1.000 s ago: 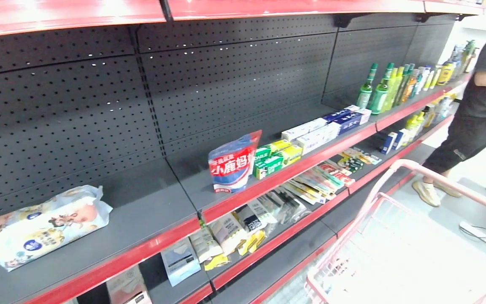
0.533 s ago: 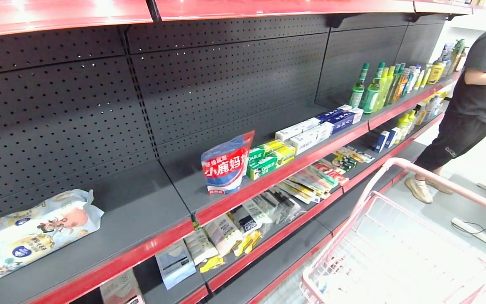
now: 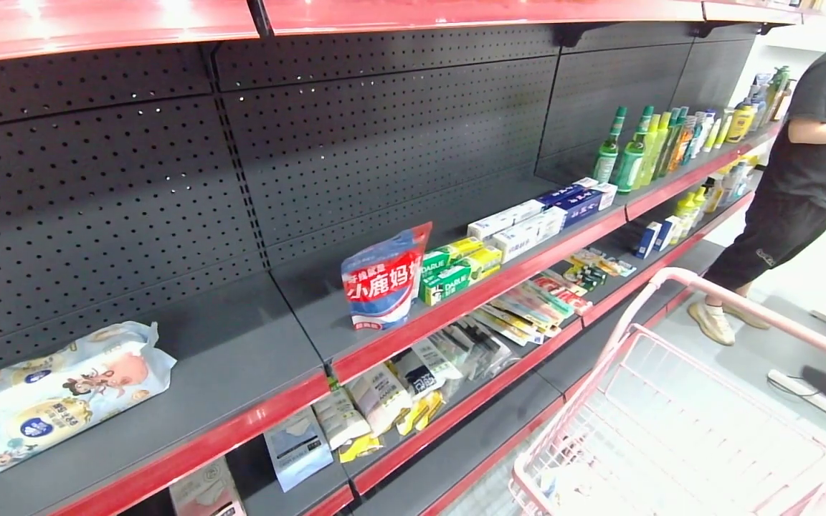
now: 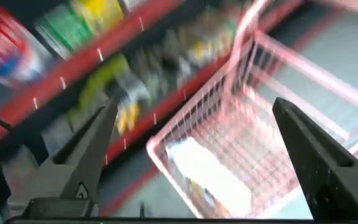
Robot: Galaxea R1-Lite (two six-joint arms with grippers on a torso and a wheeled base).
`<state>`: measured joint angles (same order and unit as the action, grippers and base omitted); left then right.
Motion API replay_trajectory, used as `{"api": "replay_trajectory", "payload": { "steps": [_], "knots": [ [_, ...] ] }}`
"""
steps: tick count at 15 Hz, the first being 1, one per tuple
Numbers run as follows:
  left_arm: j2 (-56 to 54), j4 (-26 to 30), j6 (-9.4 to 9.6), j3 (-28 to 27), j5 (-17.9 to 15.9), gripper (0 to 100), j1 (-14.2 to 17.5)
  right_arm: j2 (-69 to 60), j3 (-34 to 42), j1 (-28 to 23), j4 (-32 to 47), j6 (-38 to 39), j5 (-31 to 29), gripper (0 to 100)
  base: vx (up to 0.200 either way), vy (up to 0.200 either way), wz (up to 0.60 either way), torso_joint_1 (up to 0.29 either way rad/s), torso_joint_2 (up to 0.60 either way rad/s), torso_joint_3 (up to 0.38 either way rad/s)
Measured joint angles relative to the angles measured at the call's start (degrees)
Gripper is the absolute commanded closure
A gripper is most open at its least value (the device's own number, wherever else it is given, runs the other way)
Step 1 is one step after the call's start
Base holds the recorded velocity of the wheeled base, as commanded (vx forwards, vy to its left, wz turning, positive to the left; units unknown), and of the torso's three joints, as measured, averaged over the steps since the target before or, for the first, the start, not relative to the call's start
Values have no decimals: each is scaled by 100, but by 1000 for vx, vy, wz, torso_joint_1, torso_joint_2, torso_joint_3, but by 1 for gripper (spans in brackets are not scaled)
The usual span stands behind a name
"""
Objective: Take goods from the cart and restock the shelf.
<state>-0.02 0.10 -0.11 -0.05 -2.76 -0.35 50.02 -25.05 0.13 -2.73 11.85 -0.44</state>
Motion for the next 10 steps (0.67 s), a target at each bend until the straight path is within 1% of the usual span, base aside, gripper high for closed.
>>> {"api": "replay_trajectory", "payload": {
  "steps": [3, 5, 6, 7, 8, 9, 10],
  "knots": [
    [0, 0, 1, -2, -2, 0, 2, 2384, -99, 0, -252, -673, 246, 0, 0, 0, 0, 0, 0, 0],
    [0, 0, 4, -2, -2, 0, 2, 3654, -30, 105, -783, -1103, 456, 0, 0, 0, 0, 0, 0, 0],
    [0, 0, 4, -2, -4, 0, 2, 4139, 55, 197, -1128, -1307, 533, 0, 0, 0, -600, -2, -2, 2],
    [0, 0, 4, -2, -4, 0, 2, 4561, 201, 295, -1352, -1710, 640, 0, 0, 0, -600, 2, 12, 2],
    [0, 0, 4, -2, -2, 0, 2, 4854, 339, 352, -1446, -2032, 807, 0, 0, 0, -600, -12, 2, 2],
    [0, -2, 4, -5, -4, 0, 5, 5062, 428, 383, -1477, -2203, 1001, 0, 0, 0, 0, 0, 0, 0],
    [0, 1, 9, -5, 0, 0, -6, 5224, 485, 377, -1473, -2344, 1056, 0, 0, 0, 0, 0, 0, 0]
  ]
}}
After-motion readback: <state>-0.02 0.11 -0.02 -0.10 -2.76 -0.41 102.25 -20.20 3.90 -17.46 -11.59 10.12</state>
